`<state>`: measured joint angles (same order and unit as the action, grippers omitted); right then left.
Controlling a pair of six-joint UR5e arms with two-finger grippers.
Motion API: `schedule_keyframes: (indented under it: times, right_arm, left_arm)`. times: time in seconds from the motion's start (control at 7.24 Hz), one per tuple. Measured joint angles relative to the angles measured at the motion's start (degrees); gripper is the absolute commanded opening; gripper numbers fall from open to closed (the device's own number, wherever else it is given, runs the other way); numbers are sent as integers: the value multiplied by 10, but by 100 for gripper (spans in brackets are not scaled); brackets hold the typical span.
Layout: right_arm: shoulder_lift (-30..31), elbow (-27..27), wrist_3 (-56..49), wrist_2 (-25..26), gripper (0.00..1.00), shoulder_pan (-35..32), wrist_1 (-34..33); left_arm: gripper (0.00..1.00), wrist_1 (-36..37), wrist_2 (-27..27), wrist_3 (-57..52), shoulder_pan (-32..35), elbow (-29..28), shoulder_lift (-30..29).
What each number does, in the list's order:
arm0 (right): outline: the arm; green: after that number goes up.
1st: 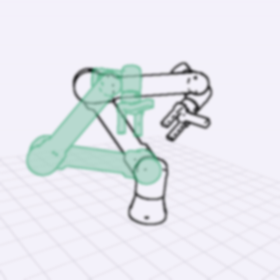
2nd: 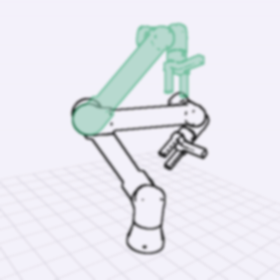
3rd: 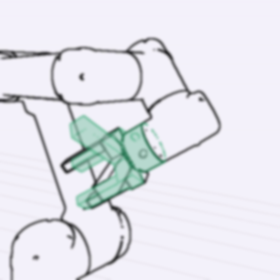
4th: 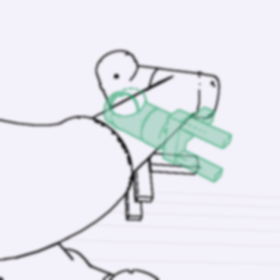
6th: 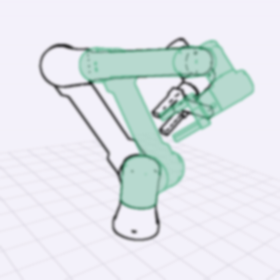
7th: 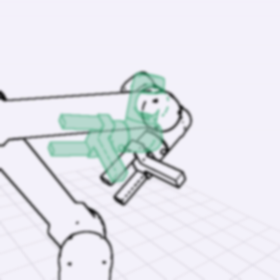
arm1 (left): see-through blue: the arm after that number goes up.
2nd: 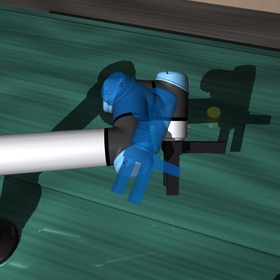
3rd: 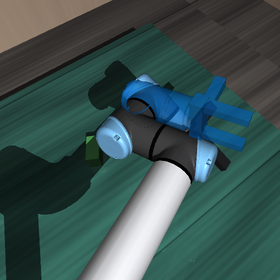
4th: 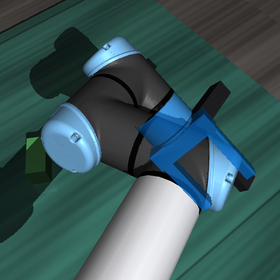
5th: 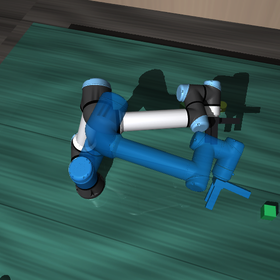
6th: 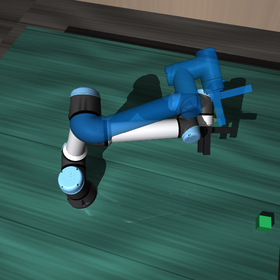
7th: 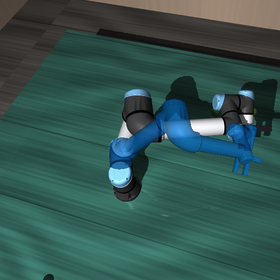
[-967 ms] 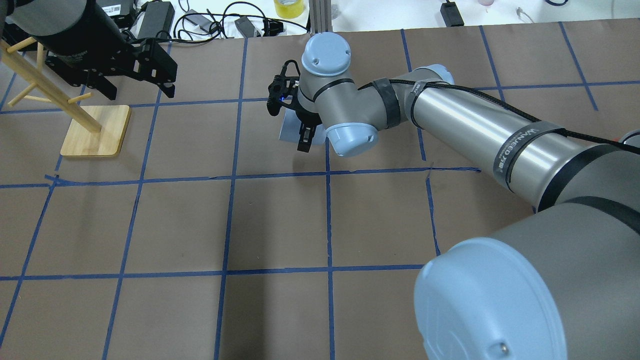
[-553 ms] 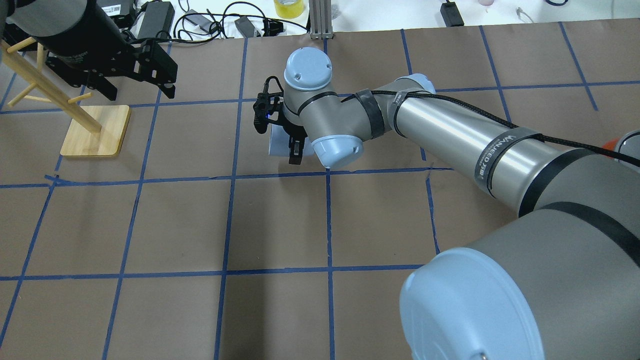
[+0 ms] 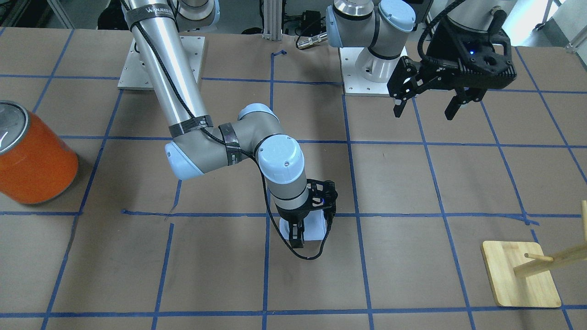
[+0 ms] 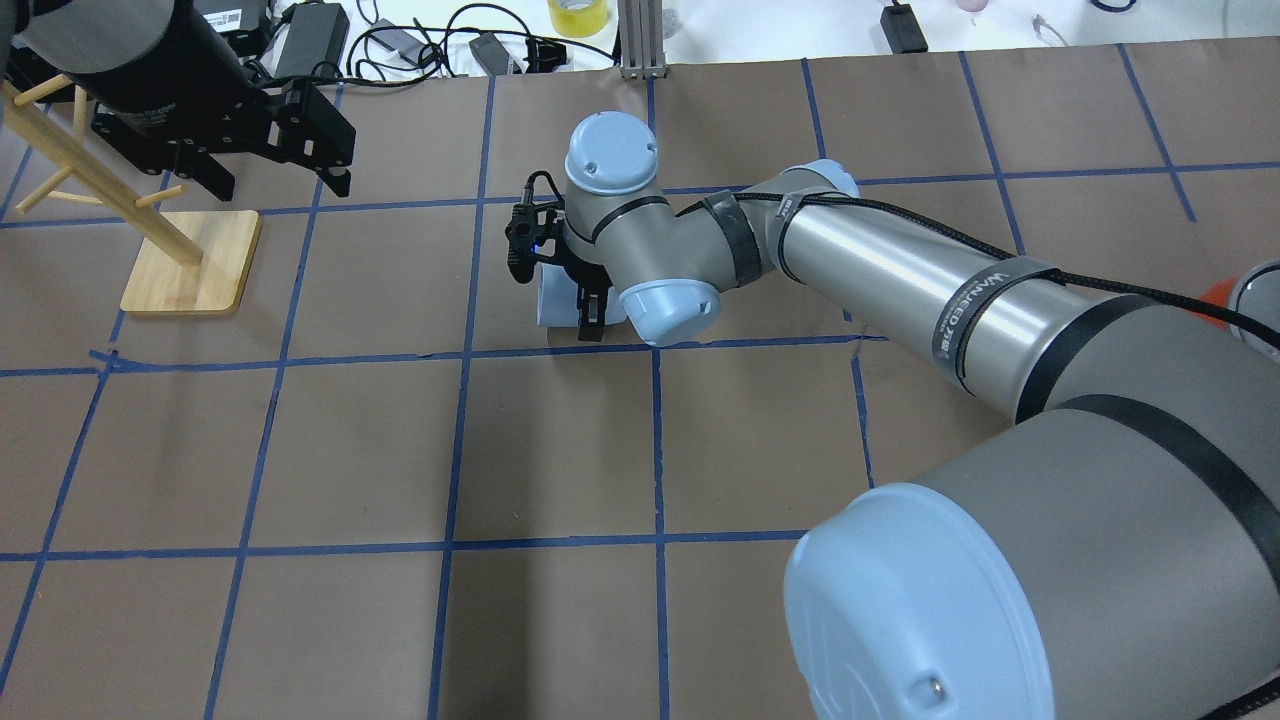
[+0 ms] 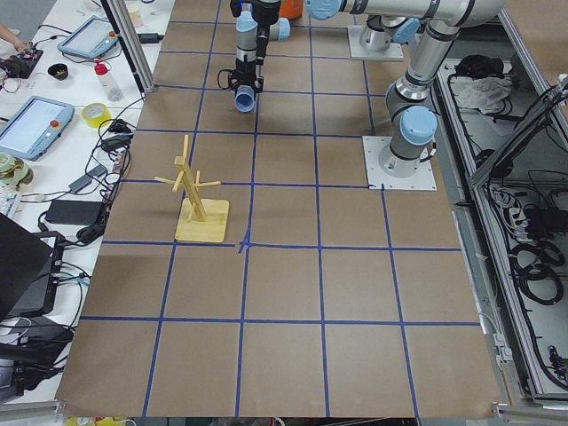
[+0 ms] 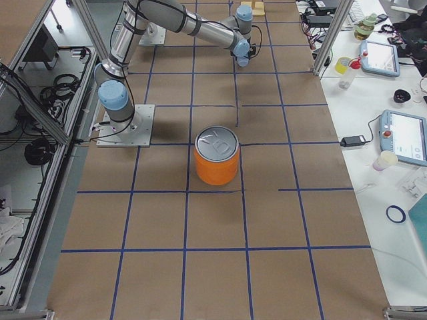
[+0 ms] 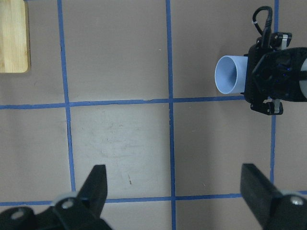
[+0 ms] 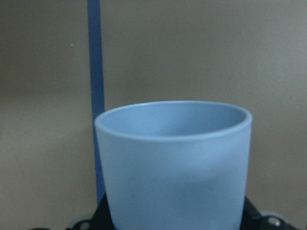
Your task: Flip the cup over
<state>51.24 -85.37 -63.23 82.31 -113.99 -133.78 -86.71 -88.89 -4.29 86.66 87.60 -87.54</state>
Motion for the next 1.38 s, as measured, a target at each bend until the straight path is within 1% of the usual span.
schedule_keyframes:
  times: [0.41,0.69,0.97,1.11,1.38]
  right_arm:
    - [-1,1,3,-4,100,0,0]
    - [16,1,25,2,100,1,1]
    - [58,-4,104,10,100,7,20]
    - [87,-9,166,22,100,17,45]
    - [144,-14,287,52,100,56,133]
  left_arm:
    - [100,1,0,3,1,0,0]
    - [100,2,0,4,1,0,0]
    - [100,3,1,5,2,0,0]
    - [100,4,0,3,1,0,0]
    - [100,4,0,1,0,1,0]
